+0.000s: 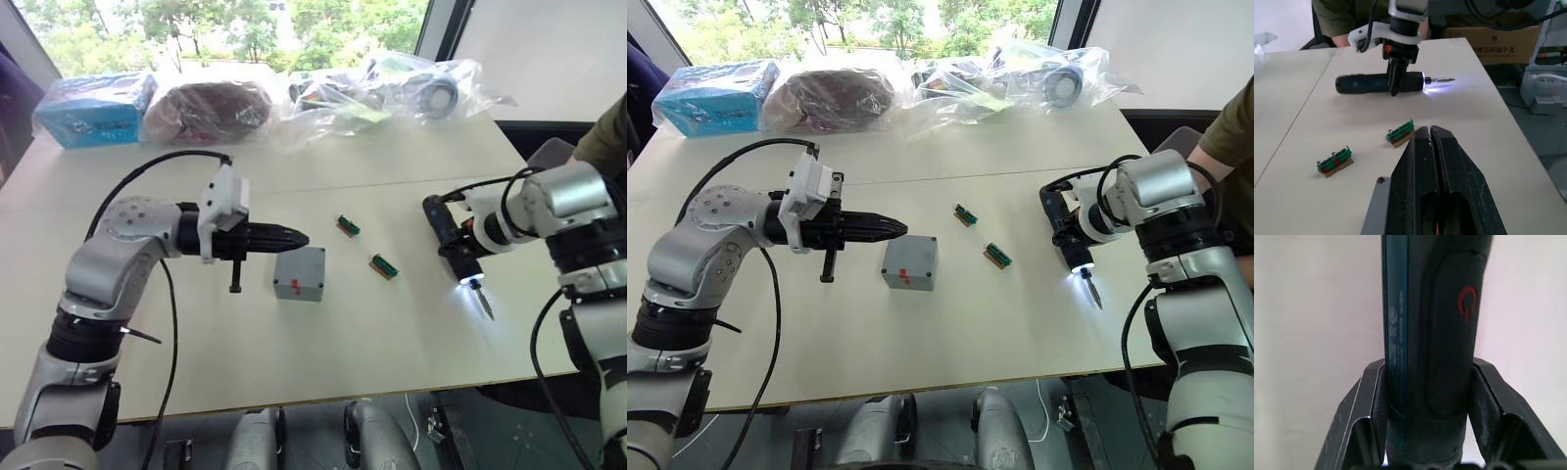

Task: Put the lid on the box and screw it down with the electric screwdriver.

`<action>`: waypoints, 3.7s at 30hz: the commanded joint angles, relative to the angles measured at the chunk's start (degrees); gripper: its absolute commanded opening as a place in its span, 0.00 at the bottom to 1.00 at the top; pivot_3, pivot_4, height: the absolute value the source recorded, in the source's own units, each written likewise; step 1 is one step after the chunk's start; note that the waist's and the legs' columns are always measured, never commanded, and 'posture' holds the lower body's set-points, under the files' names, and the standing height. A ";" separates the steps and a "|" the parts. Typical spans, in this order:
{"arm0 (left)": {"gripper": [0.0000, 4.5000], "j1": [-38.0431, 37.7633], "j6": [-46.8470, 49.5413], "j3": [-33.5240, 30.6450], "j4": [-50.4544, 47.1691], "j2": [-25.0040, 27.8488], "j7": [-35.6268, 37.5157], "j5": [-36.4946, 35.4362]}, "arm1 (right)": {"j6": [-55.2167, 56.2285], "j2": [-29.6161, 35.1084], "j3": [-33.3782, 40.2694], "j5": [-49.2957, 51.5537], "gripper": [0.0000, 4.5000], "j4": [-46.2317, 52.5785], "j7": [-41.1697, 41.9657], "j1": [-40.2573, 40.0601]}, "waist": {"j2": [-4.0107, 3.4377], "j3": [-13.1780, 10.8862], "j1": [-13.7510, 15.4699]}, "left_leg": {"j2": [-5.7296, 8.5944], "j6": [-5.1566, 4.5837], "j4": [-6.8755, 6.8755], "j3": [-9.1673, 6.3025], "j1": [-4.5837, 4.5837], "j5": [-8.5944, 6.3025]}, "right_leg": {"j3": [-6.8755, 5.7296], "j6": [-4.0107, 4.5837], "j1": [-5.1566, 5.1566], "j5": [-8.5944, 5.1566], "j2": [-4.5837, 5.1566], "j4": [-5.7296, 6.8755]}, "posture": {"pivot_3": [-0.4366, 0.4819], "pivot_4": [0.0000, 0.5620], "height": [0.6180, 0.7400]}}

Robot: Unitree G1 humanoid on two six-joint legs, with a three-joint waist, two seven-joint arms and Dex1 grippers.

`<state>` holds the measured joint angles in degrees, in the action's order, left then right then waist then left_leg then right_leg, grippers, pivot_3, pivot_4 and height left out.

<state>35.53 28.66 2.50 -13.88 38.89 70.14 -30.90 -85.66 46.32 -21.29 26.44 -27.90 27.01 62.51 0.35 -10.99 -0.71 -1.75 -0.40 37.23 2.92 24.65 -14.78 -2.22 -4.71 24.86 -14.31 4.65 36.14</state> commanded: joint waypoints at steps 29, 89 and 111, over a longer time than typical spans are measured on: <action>0.00 -4.67 -4.85 -0.03 10.52 4.21 -3.82 7.26 | 24.75 -9.15 6.23 -6.75 0.01 50.94 7.43 -23.83 | 0.03 0.02 0.17 | 0.01 0.28 0.44 0.07 -0.12 0.16 | 0.03 -0.21 -0.26 0.23 0.03 0.12 | 0.48 0.27 1.00; 0.00 -6.93 -16.76 6.19 22.03 -4.76 0.30 18.31 | 39.05 -16.51 -0.90 -11.78 0.01 40.40 13.92 -28.69 | 0.20 0.12 0.11 | -0.01 0.28 1.05 0.00 -0.24 0.16 | 0.06 -0.21 -0.32 0.26 0.01 0.92 | 0.48 0.27 1.00; 0.00 -10.17 -14.82 5.52 15.36 1.35 4.78 17.04 | 40.48 -13.14 8.93 -14.64 0.01 49.26 10.12 -33.34 | 0.20 0.12 0.19 | -0.01 0.28 1.05 -0.01 -0.24 0.16 | 0.06 -0.20 -0.31 0.26 0.02 0.91 | 0.48 0.27 1.00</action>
<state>24.95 13.68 9.88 4.74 39.00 74.22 -12.57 -48.16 32.88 -16.11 12.19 18.24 38.77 29.59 0.55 -10.87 -0.53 -1.76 -0.12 38.27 2.91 24.41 -14.62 -2.16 -4.91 24.54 -14.06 4.67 37.05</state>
